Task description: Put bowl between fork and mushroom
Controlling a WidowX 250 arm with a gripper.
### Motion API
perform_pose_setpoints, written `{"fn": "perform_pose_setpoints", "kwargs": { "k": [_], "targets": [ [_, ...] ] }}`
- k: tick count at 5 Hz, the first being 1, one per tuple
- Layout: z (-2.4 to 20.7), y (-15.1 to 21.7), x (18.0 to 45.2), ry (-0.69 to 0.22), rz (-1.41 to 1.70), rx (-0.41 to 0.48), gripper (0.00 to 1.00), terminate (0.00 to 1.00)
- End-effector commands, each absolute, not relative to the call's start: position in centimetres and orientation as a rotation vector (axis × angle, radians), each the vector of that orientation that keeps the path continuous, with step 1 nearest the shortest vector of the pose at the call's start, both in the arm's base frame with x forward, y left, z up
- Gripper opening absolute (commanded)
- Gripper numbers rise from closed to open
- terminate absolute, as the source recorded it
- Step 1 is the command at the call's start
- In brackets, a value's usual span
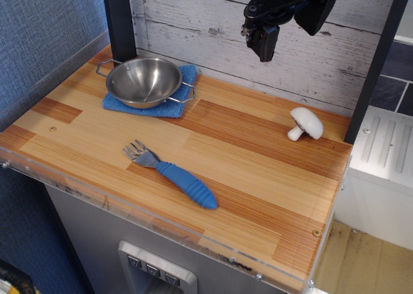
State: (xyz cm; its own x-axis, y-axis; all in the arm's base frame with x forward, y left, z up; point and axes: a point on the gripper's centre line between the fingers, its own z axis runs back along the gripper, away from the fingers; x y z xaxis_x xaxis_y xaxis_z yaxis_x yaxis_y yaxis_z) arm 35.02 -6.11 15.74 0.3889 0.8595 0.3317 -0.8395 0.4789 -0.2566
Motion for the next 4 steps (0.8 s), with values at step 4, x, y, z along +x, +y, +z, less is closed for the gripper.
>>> {"fn": "perform_pose_setpoints", "kwargs": {
  "k": [4],
  "targets": [
    [15.8, 2.9, 31.5, -0.525, 0.56, 0.3, 1.0, 0.0]
  ]
}}
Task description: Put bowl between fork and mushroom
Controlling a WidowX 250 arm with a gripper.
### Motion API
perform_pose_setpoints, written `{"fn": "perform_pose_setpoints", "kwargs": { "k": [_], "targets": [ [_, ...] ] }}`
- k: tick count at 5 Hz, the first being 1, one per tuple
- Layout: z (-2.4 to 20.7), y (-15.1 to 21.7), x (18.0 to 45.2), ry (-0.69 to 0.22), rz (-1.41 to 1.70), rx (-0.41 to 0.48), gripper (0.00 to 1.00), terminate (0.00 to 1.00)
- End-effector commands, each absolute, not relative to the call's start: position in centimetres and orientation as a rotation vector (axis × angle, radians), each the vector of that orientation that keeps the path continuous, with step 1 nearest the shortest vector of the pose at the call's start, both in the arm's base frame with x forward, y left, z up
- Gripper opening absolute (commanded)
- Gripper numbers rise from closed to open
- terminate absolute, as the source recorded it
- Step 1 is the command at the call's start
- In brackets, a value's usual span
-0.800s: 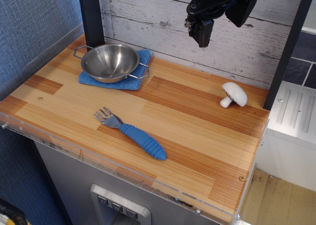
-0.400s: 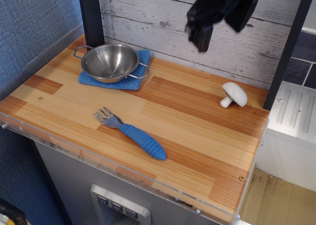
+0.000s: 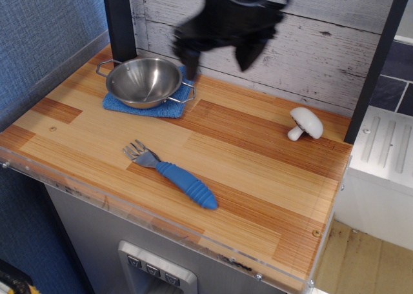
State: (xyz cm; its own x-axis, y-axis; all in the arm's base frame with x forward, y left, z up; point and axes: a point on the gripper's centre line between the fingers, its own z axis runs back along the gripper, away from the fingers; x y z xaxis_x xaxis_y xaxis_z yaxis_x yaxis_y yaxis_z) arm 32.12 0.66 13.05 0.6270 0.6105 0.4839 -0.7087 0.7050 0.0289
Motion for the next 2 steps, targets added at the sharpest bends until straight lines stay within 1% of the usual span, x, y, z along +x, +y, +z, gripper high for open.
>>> {"fn": "perform_pose_setpoints", "kwargs": {
  "k": [1, 2],
  "targets": [
    [16.3, 4.9, 31.0, -0.521, 0.289, 0.387, 1.0, 0.0],
    [16.7, 6.2, 30.8, -0.598, 0.084, 0.493, 1.0, 0.0]
  ]
}}
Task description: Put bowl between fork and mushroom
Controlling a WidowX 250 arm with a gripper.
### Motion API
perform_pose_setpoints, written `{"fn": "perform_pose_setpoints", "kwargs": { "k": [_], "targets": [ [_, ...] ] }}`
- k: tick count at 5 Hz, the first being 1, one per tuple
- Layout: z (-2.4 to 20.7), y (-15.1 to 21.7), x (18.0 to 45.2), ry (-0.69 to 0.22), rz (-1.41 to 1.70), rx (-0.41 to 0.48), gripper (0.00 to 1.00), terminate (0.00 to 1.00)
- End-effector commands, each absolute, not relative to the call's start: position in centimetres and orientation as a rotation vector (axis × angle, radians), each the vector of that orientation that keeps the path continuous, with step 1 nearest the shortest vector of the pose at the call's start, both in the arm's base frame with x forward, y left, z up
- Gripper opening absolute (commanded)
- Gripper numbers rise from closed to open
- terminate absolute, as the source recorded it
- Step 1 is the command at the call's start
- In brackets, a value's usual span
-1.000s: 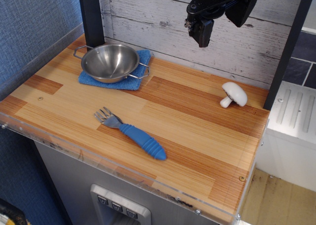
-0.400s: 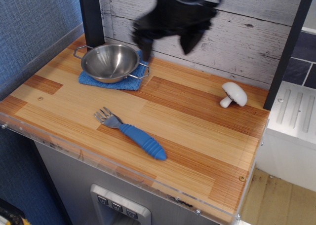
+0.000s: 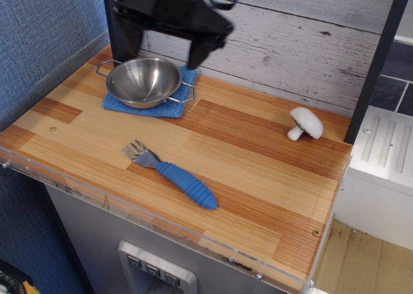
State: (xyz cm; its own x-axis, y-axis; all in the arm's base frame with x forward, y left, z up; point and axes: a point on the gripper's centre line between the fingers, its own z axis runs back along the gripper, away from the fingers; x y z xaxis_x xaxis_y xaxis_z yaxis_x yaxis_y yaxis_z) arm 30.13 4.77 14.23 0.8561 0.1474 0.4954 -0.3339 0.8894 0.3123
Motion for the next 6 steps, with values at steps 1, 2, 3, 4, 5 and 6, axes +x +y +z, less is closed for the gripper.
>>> {"fn": "perform_pose_setpoints", "kwargs": {
  "k": [1, 2, 3, 4, 5, 6],
  "targets": [
    [16.3, 6.9, 30.7, -0.703, -0.067, 0.589, 1.0, 0.0],
    [15.1, 7.4, 30.6, -0.738, -0.2, 0.646, 1.0, 0.0],
    [13.0, 7.7, 30.4, -0.741, -0.304, 0.657, 1.0, 0.0],
    [11.0, 7.9, 30.5, -0.722, -0.381, 0.643, 1.0, 0.0],
    [9.5, 8.2, 30.3, -0.682, -0.442, 0.643, 1.0, 0.0],
    [8.5, 8.8, 31.1, -0.667, -0.505, 0.667, 1.0, 0.0]
  ]
}}
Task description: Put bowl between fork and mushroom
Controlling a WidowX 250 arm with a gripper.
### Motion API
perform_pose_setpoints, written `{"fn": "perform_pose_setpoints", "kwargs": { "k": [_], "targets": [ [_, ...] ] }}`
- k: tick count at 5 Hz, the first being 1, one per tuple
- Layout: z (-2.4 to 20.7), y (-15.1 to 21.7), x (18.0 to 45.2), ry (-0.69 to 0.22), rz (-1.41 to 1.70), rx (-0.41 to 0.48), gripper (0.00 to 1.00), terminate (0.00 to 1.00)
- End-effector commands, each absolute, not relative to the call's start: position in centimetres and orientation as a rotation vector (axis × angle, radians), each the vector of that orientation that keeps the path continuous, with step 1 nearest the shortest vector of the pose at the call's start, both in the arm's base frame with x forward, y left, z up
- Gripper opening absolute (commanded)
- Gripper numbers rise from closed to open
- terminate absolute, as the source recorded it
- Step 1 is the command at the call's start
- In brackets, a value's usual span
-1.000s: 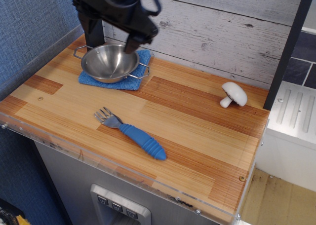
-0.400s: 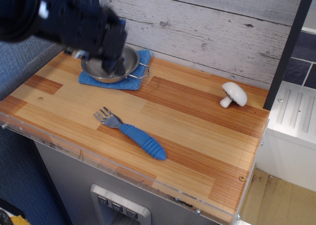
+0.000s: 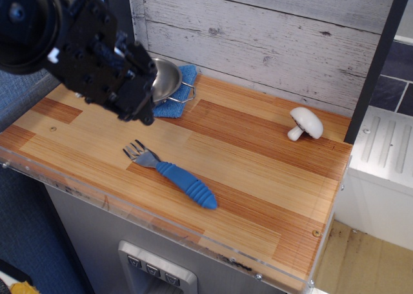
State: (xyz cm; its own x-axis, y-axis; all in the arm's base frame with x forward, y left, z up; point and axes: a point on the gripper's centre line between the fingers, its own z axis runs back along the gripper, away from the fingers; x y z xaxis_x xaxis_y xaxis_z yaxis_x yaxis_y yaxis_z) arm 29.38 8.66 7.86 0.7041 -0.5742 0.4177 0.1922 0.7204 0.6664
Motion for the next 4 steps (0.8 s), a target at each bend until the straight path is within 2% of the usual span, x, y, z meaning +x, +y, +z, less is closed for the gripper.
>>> {"fn": "perform_pose_setpoints", "kwargs": {
  "k": [1, 2, 4],
  "targets": [
    [7.8, 9.1, 32.1, -0.65, -0.558, 0.68, 1.0, 0.0],
    [6.8, 8.8, 33.0, -0.634, -0.592, 0.69, 1.0, 0.0],
    [4.9, 8.3, 34.6, -0.542, -0.618, 0.633, 1.0, 0.0]
  ]
}}
